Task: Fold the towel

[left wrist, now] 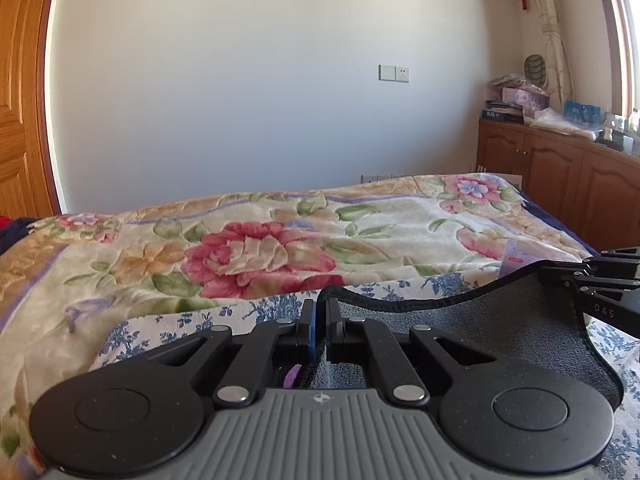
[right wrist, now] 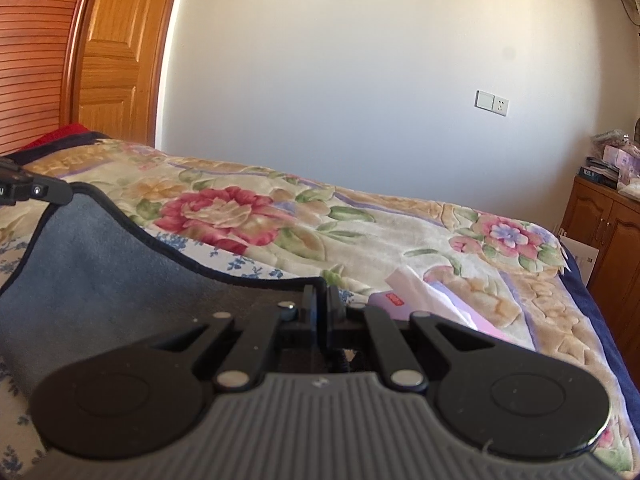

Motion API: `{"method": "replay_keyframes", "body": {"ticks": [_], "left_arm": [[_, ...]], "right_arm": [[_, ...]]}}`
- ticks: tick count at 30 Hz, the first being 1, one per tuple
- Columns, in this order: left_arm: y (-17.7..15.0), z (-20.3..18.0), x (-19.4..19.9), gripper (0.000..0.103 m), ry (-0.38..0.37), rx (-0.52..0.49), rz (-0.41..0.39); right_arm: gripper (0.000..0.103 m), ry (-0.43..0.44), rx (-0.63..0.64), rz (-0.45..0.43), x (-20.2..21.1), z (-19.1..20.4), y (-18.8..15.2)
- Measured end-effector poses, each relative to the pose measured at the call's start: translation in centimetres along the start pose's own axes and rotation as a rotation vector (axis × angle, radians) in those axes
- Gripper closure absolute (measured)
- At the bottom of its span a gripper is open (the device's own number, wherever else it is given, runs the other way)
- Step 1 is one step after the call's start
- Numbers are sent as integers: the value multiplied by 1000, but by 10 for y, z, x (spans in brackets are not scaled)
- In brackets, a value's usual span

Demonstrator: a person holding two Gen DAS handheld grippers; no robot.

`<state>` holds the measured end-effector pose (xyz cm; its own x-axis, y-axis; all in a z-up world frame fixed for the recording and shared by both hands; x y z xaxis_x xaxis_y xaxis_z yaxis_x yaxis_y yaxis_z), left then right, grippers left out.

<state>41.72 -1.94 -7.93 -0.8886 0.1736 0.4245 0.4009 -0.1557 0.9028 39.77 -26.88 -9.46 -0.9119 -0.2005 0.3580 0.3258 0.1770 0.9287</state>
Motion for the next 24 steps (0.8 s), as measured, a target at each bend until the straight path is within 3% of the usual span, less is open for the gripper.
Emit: {"method": "replay_keyframes", "body": {"ticks": [15, 18, 20, 22, 24], "left_arm": [[-37, 4, -47, 95, 37, -4, 116], [-38, 8, -48, 90, 52, 11, 121], [-38, 10, -46, 75, 60, 8, 118], [-37, 11, -43, 64, 65, 4, 113], [-36, 12, -40, 62, 63, 7, 113]], "right_arm": [[97, -6, -43, 137, -33, -6, -40], [88, -1, -54, 133, -32, -8, -39], [83, -8, -51, 136, -31, -9, -38], [55, -4, -58, 128, -28, -10, -36], [53, 0, -58, 122, -25, -9, -32]]}}
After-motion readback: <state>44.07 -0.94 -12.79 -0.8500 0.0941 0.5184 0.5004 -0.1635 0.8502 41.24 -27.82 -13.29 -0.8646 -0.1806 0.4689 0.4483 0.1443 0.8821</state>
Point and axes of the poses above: each gripper's, at about its wrist camera, not at the fingertips, and x roughly against the way its jaws point, z to its left, y to its top, the point moved 7 cm from there along -x, roughly the way its jaws point, and after that the axes turned 3 degrees about -x, right-handed, at the moved point
